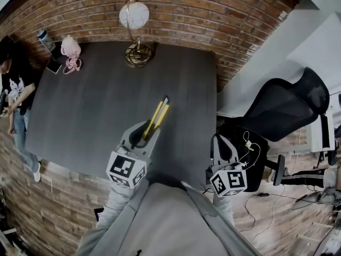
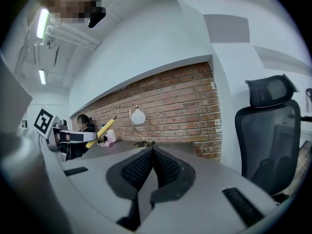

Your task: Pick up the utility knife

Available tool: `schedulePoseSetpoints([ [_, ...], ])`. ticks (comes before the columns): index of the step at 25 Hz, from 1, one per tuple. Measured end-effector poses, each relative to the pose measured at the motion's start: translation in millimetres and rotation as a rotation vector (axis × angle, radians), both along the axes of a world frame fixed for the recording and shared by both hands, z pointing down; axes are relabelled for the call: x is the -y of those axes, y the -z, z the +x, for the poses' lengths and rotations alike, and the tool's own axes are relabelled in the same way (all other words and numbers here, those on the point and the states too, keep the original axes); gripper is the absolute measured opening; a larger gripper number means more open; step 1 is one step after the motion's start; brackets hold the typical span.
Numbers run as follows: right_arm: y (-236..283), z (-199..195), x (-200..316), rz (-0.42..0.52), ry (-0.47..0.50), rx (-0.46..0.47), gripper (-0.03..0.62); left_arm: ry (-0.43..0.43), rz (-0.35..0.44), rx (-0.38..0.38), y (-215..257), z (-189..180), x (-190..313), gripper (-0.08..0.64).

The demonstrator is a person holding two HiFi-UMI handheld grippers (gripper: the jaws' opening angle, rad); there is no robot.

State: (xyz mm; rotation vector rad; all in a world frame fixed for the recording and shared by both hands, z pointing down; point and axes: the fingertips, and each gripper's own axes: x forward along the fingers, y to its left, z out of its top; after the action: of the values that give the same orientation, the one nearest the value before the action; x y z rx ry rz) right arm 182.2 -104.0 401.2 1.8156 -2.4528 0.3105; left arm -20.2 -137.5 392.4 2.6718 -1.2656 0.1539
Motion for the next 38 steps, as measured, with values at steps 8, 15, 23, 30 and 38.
schedulePoseSetpoints([
  [8, 3.0, 3.6, 1.3, 0.005, -0.003, -0.004, 0.017, -0.006, -0.001, 0.003, -0.4, 2.5, 3.0, 0.126],
  [15, 2.9, 1.4, 0.1, 0.002, -0.002, -0.007, 0.017, -0.007, -0.002, 0.005, 0.3, 2.3, 3.9, 0.126],
  [23, 3.0, -0.8, -1.6, 0.006, -0.008, -0.015, 0.017, -0.020, -0.003, 0.003, -0.5, 3.3, 3.2, 0.126],
  [30, 3.2, -3.1, -4.5, 0.004, -0.006, -0.020, 0.017, -0.031, -0.002, 0.001, -0.9, 5.8, 1.6, 0.126],
  [38, 3.6, -2.5, -7.1, 0.005, -0.021, -0.027, 0.017, -0.057, 0.004, 0.013, -1.0, 9.4, 1.1, 0.126],
])
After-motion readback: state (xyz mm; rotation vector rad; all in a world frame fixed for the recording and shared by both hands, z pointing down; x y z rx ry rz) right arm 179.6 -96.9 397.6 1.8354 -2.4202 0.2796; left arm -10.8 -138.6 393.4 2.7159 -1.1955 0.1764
